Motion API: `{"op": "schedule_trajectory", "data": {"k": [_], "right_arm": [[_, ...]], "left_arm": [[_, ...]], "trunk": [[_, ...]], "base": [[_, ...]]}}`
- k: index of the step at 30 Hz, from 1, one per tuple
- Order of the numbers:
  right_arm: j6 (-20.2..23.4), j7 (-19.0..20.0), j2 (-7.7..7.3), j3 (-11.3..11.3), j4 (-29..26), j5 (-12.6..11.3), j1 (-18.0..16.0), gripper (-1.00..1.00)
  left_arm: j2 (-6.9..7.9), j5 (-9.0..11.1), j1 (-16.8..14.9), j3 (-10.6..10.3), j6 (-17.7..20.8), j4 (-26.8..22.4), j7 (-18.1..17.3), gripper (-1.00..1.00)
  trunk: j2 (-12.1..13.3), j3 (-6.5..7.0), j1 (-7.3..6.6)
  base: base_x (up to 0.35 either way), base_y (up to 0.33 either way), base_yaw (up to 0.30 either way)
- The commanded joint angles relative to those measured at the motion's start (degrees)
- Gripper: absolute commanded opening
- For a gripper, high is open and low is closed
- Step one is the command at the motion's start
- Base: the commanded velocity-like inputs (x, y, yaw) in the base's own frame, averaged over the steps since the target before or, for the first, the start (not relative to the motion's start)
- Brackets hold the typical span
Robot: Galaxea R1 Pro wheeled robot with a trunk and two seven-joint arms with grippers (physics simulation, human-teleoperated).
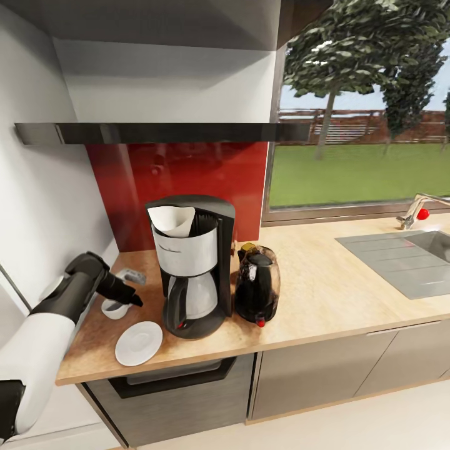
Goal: Set up a coffee station on the kitchen countertop: keep the coffee maker on the countertop, move the bottle of coffee from the kitchen shelf to the counter next to the coffee maker, place a paper coffee filter on top of the coffee maker, put the saucer next to the coffee maker with the coffee cup on the saucer, and place the electric kettle next to the coffee maker.
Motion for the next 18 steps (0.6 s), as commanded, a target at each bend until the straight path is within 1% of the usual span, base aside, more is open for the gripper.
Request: {"op": "schedule_trajectory", "data": {"k": [1,6,18], "right_arm": [[0.34,0.17,-0.03,0.49,-0.13,-0.6,-0.01,1.0],[0.34,0.17,-0.03,0.49,-0.13,-0.6,-0.01,1.0],[0.34,0.17,-0.03,0.44,-0.13,-0.6,-0.01,1.0]], "left_arm": [[0.05,-0.48,0.17,-0.1,0.38,-0.07,-0.52,1.0],[0.13,-0.54,0.83,-0.18,0.31,-0.1,-0.52,1.0],[0.17,-0.6,1.15,-0.2,-0.57,-0.04,-0.52,1.0]], "trunk": [[-0.07,-0.09,0.01],[-0.07,-0.09,0.01],[-0.07,-0.09,0.01]], "base": [[0.0,0.0,0.0],[0.0,0.0,0.0],[0.0,0.0,0.0]]}}
